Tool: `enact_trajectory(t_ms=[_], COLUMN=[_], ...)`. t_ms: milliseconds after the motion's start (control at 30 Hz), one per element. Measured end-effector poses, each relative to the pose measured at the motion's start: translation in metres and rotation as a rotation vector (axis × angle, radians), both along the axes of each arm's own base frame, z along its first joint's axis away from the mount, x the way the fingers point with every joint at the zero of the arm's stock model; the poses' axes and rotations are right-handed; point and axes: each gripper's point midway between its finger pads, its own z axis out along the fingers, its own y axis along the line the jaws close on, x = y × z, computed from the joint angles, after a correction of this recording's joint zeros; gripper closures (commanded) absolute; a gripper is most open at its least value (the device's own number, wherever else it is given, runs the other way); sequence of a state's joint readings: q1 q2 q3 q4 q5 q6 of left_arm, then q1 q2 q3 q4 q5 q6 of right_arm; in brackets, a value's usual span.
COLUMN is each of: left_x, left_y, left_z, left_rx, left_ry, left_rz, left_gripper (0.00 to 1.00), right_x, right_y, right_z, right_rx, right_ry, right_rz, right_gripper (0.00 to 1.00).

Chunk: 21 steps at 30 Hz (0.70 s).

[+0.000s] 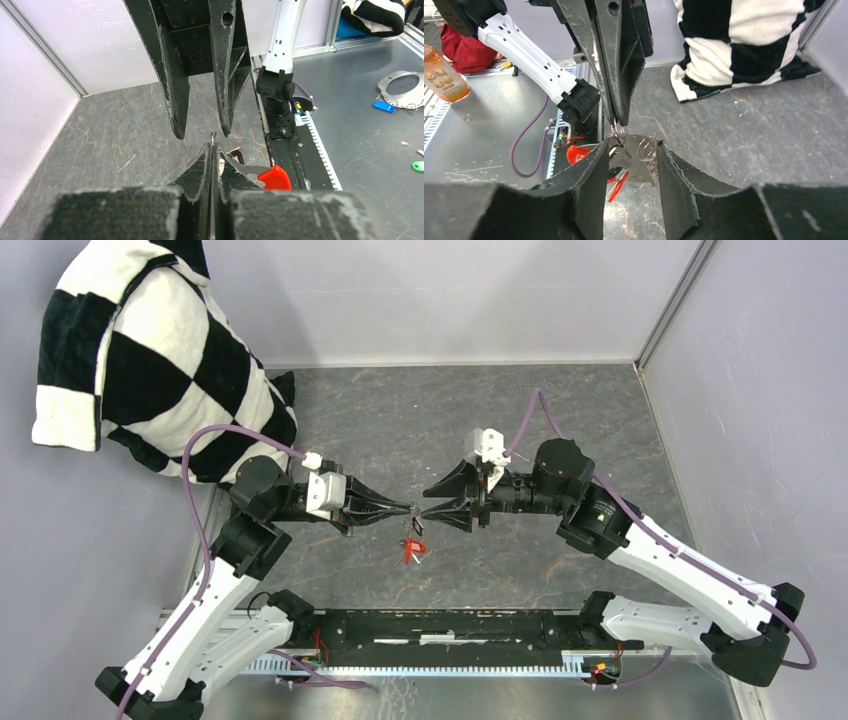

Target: Put the keys on the keyring

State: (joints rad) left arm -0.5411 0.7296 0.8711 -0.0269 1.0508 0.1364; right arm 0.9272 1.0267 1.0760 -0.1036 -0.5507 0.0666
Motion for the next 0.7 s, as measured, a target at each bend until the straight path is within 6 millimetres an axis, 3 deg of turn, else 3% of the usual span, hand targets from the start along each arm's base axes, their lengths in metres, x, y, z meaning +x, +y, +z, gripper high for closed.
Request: enact_trajectory(t_ms=[300,567,700], left_x=[0.000,-0.001,-0.001], left_y=[0.000,0.000,0.000], left_z=[0.001,0.001,0.001], left_rx=[-0.001,0.000,-0.001], left_ry=[-0.001,-0.001,-0.003], left_rz=[-0.001,-0.003,-0.004], left_gripper=[0.98,0.98,0.98], right_x=[-0.009,-0.010,-0.009], right_y=[0.002,0.007,0.009], right_z=[0.020,0.012,0.008], right_rx=[0.077,0.065,0.055], right_ry=[-0.081,-0.070,-0.062], right_rz=[0.063,0.091,0.096], right_gripper=[0.65,0.65,0.77])
